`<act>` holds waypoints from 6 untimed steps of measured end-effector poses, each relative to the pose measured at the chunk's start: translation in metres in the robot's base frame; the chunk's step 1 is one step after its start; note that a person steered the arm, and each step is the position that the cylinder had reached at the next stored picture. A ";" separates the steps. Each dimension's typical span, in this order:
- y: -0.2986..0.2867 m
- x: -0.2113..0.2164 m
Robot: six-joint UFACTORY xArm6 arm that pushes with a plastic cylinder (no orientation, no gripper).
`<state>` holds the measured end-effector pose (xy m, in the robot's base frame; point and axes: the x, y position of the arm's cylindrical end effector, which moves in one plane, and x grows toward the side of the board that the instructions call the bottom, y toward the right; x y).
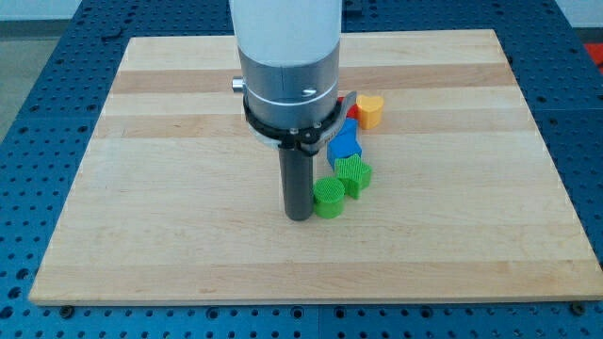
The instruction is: Slide the green circle a bit right
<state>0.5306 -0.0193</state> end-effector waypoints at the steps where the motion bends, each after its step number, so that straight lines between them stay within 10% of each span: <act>1: 0.000 0.014; 6: -0.035 -0.033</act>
